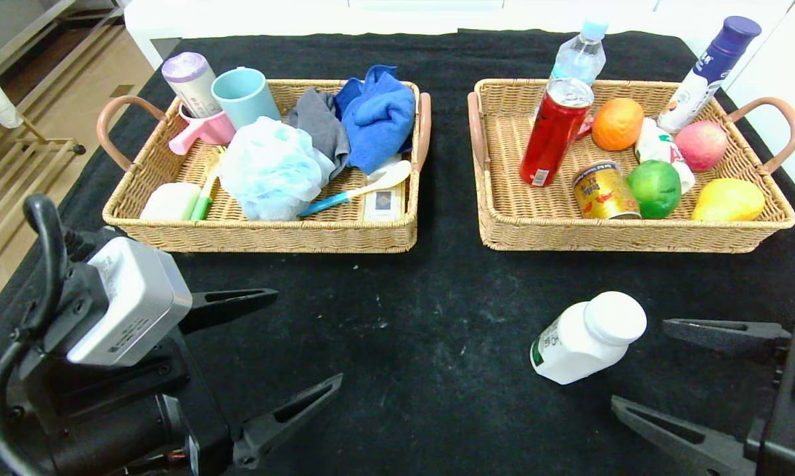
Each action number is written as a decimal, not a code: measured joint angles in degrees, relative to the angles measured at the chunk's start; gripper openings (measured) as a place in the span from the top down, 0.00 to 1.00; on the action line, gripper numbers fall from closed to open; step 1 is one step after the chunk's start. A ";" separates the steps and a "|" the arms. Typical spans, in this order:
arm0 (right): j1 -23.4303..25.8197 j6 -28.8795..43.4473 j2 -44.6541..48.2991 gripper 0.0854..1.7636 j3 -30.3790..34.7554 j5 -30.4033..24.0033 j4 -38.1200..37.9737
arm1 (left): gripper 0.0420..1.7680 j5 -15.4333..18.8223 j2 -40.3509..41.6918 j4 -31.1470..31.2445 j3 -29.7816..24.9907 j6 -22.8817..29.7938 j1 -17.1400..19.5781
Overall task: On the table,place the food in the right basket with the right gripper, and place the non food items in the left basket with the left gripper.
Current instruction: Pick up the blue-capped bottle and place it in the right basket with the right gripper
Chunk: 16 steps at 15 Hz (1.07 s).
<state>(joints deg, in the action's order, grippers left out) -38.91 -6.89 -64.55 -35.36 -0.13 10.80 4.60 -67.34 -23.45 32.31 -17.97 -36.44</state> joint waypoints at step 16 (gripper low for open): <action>-0.74 1.24 -10.69 0.03 5.22 4.49 19.15 | 0.03 0.78 0.26 0.26 -0.85 -0.49 -0.29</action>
<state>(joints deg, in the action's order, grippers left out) -39.66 -5.64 -75.24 -30.15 4.35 29.95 5.38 -67.08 -23.20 31.45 -18.46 -36.73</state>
